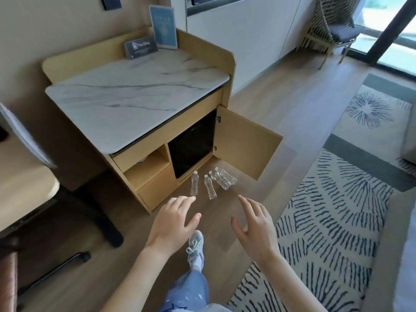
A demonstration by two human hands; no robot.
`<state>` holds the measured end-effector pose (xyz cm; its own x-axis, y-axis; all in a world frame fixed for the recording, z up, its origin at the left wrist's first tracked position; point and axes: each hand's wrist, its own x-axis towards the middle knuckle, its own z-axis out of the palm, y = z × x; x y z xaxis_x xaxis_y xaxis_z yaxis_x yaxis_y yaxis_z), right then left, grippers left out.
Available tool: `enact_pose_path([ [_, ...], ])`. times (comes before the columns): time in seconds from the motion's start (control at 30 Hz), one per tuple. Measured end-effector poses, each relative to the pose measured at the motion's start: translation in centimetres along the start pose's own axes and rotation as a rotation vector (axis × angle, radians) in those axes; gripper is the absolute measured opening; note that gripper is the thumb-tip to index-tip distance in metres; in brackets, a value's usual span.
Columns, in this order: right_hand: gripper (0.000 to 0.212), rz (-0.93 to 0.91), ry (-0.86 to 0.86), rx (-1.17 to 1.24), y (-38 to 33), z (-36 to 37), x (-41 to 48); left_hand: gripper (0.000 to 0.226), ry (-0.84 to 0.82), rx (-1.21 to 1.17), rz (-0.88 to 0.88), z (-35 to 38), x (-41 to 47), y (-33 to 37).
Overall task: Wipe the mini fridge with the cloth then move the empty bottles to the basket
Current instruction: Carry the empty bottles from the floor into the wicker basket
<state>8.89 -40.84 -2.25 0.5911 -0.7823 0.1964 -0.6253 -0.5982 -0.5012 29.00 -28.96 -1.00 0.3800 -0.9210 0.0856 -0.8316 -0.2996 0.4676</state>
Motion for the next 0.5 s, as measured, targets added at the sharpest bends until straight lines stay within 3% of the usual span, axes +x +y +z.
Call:
enact_pose_path([
  [0.5,0.05,0.031,-0.042,0.016,4.2,7.4,25.9,0.047,-0.042,0.08,0.075,2.5,25.7,-9.8],
])
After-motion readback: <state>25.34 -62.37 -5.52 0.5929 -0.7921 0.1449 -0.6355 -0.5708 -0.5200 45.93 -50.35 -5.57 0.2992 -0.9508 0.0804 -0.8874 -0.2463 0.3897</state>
